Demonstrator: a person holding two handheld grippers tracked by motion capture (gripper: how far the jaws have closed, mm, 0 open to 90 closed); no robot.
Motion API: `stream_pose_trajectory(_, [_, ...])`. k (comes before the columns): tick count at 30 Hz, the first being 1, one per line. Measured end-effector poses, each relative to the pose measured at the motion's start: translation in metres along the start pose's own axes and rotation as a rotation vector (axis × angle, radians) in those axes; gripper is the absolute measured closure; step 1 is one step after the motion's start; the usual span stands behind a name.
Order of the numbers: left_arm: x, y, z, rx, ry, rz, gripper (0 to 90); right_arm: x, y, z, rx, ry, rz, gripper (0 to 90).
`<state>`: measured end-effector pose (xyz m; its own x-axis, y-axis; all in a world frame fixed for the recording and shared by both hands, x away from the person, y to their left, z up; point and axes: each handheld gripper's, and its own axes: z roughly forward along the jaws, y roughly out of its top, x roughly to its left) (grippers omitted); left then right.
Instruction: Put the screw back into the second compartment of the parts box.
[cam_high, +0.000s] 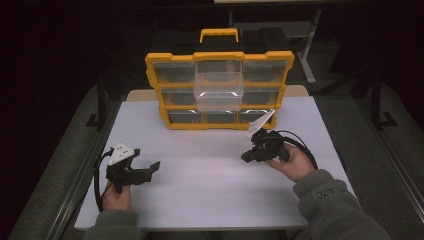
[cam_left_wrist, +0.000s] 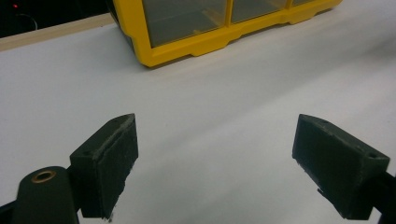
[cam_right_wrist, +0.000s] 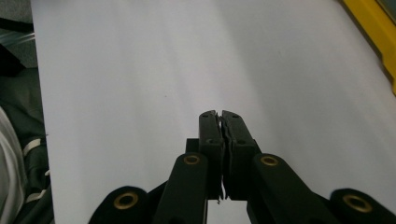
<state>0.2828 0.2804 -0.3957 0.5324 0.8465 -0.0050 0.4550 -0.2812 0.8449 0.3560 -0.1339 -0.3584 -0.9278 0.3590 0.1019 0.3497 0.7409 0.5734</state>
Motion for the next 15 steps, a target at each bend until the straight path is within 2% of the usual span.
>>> stream_pose_trajectory(5, [0.000, 0.000, 0.000, -0.002, 0.000, 0.001, 13.9, -0.005, -0.004, -0.024, -0.015, -0.023, 0.011, 86.7])
stream_pose_trajectory(14, [0.000, 0.000, 0.000, 0.006, 0.000, 0.006, 13.8, -0.014, -0.008, -0.055, -0.017, -0.044, 0.029, 86.4])
stream_pose_trajectory(15, [0.000, 0.000, 0.000, 0.004, 0.001, 0.007, 13.8, -0.017, -0.008, -0.062, -0.011, -0.048, 0.044, 86.4])
